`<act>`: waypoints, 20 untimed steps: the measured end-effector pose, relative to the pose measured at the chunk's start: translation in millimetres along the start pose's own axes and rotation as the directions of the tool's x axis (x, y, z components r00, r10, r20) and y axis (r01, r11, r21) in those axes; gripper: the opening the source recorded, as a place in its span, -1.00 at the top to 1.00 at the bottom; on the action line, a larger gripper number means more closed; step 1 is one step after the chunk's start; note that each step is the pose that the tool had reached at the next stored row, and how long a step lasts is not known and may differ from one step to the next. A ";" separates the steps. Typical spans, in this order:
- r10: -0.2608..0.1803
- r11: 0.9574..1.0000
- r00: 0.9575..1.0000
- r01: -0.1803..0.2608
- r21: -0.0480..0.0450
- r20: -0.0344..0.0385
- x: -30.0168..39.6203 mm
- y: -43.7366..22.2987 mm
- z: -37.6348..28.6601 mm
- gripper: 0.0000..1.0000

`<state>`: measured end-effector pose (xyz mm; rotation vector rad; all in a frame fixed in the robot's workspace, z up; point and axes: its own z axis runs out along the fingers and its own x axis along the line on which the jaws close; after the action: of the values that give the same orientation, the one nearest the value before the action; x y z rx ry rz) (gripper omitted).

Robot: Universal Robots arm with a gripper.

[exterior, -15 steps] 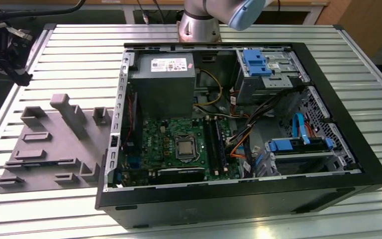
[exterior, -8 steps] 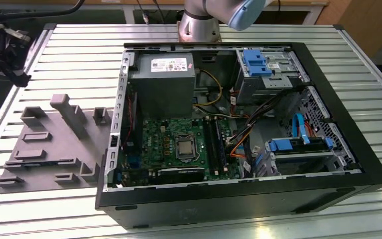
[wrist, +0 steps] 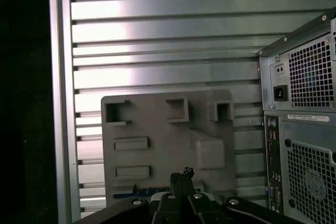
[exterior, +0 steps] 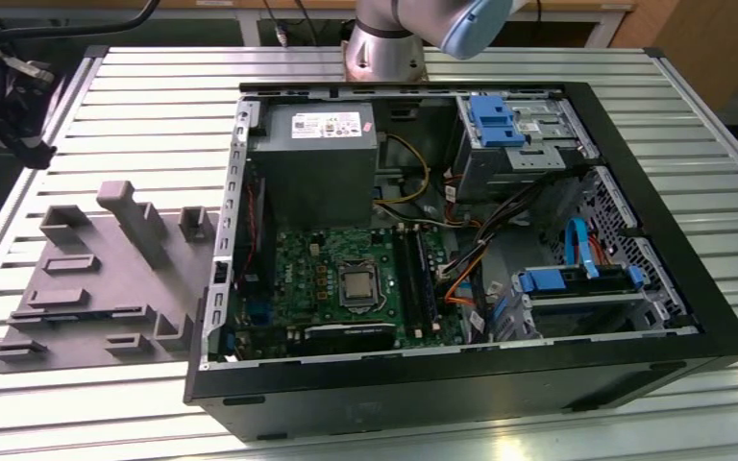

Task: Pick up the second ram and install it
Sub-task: 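Reach for the second ram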

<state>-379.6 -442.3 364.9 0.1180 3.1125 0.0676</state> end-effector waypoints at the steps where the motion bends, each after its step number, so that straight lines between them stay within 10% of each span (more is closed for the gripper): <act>1: 0.000 1.000 1.000 0.000 0.000 0.000 0.4 -0.1 0.1 0.79; 20: 0.000 1.000 1.000 0.000 0.000 -0.001 8.2 -7.8 6.1 0.79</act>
<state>-388.2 -449.2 358.3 0.1180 3.1131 0.0677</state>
